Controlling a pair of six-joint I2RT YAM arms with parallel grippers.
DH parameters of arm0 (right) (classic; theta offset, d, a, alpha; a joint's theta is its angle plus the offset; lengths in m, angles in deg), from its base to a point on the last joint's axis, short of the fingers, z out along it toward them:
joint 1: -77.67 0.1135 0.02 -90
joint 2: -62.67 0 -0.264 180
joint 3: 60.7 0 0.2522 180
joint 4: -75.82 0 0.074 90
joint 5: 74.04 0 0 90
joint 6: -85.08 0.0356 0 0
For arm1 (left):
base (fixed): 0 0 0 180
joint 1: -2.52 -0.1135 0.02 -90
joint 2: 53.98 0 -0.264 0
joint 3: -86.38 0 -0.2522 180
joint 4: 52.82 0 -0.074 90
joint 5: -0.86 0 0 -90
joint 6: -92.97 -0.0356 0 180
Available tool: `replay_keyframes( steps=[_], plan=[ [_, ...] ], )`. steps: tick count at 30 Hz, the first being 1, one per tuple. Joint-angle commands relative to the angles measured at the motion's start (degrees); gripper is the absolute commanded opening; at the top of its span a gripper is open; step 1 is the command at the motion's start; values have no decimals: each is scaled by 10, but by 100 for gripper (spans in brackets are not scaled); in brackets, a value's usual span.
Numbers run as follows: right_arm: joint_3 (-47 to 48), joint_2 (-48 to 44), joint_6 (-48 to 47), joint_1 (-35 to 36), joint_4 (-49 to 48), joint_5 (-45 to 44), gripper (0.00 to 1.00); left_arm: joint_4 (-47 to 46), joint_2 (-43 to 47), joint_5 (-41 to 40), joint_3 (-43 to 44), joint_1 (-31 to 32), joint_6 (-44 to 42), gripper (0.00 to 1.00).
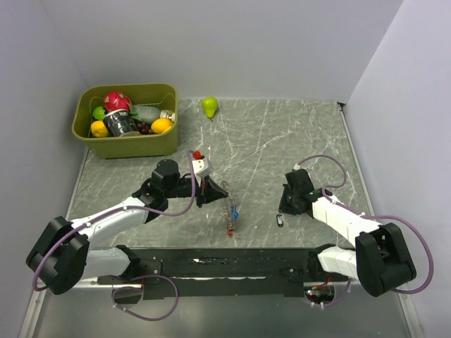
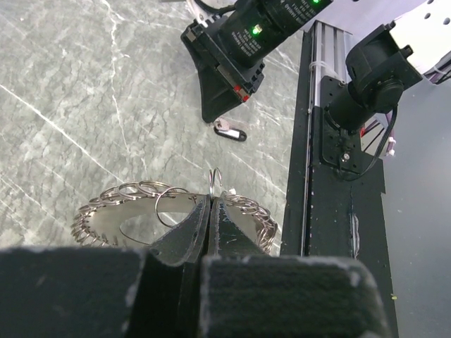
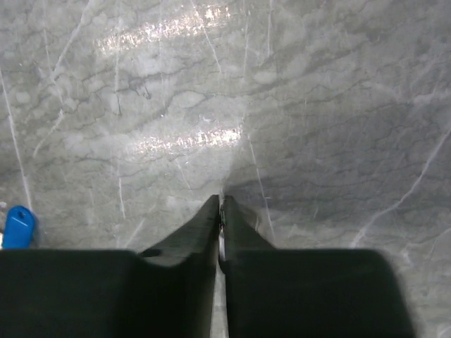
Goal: Put the keys on the keyring
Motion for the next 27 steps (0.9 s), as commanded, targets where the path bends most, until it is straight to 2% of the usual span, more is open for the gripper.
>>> replay_keyframes(
  steps=[1,12,18,23,27],
  plan=[
    [26,0,-7,-5,-6,-1,0,-28,-2,13,23,2,-10,1],
    [62,-42,-48,-4,10,5,0,-4,-5,4,26,3,-20,1],
    [80,-74,-115,-4,-14,84,0,-3,-15,9,32,3,-21,1],
    [67,-138,-162,-2,-62,145,0,-1,-19,10,39,3,-23,1],
    [45,-178,-186,-3,-118,242,0,-2,-18,12,39,3,-21,1]
  ],
)
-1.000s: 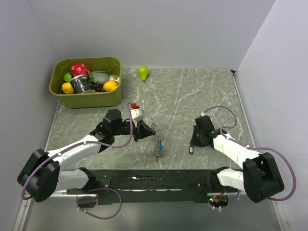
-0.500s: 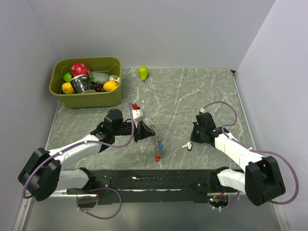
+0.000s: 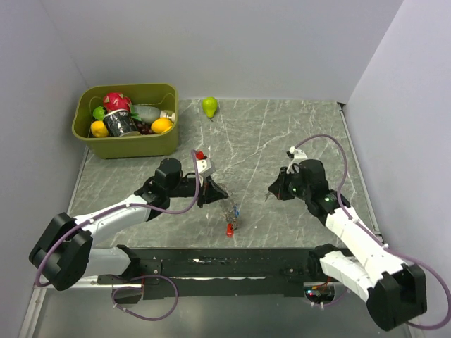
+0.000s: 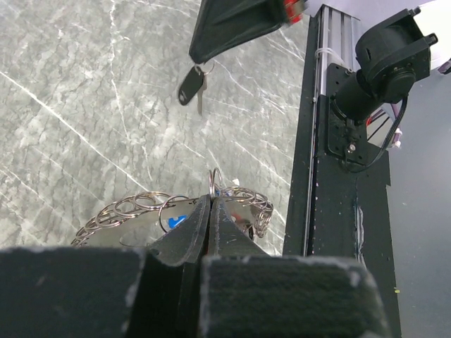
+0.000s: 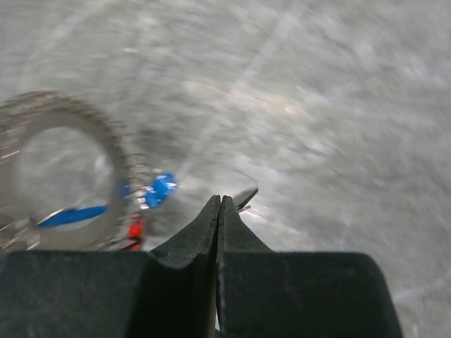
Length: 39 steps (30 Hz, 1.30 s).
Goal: Put the keys on the keyring
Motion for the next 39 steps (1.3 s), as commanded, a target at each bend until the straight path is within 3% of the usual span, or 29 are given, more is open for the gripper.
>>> replay_keyframes(
  steps=[1,8,17,39],
  plan=[
    [-21,-57,-48,-2,-91,125,0,-28,3,16,27,2,-5,1],
    [-40,-98,-67,-2,-132,187,0,-34,8,16,25,4,-2,1],
    [-21,-71,-65,3,-160,230,0,-31,2,26,31,6,-2,1],
    [31,-8,-69,145,-236,186,0,-18,11,25,33,12,-9,1]
  ],
)
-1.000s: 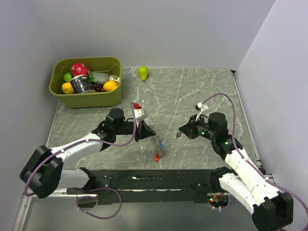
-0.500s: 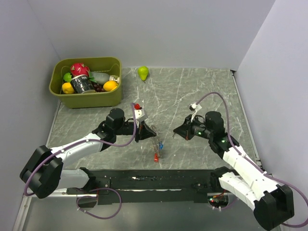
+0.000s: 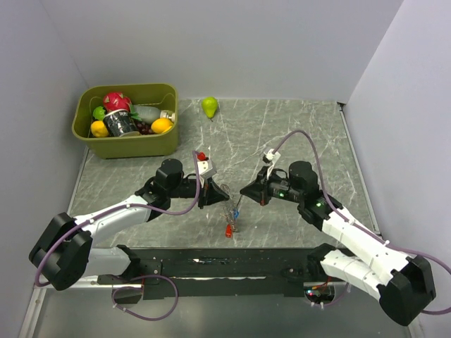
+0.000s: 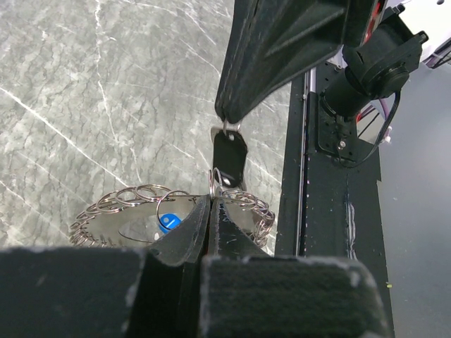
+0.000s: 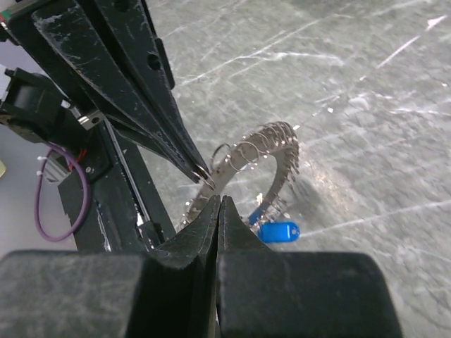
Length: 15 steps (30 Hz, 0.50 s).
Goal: Put the keys on the keyring
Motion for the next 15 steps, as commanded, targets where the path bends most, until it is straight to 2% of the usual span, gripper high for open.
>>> replay_keyframes(
  steps=[1,15],
  plan=[
    [32,14,1,17,-51,-3,0,-21,11,15,31,4,-8,1],
    [47,44,-1,45,-77,10,0,-15,14,16,35,8,-13,1]
  ],
)
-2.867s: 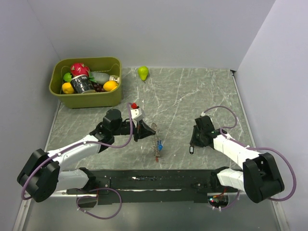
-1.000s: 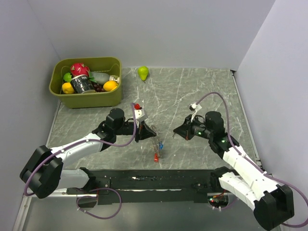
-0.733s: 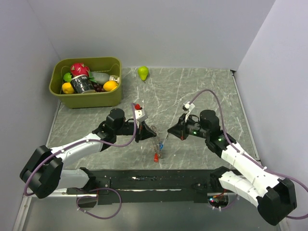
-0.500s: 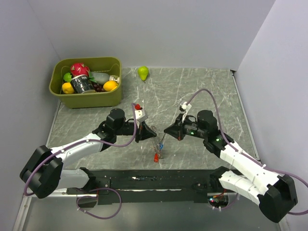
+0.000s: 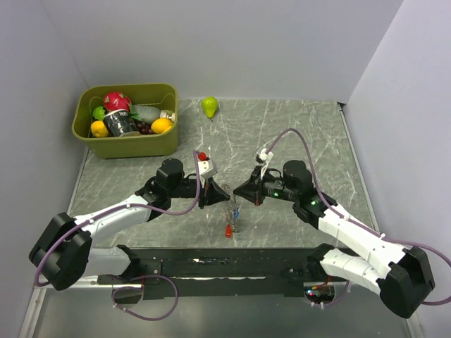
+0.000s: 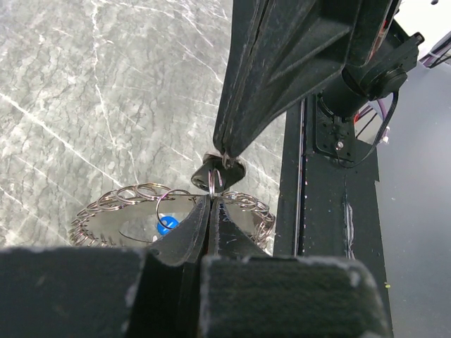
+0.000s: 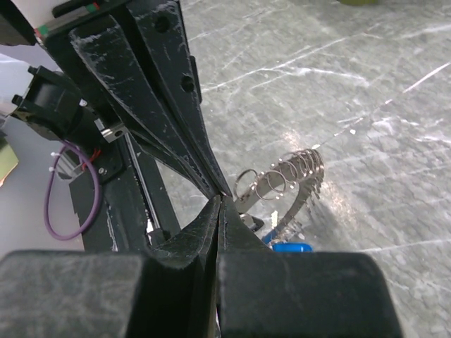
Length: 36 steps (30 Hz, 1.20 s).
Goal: Put the keys on the keyring
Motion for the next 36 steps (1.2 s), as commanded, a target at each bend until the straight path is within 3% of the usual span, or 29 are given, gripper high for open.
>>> replay_keyframes(
  steps=[1,26,36],
  plan=[
    [35,14,-3,10,-36,8,0,-17,13,16,31,4,-11,1],
    [34,38,-11,24,-46,12,0,-7,13,17,34,5,-16,1],
    [36,37,6,24,-25,-53,0,-5,26,21,31,9,-17,1]
  ],
)
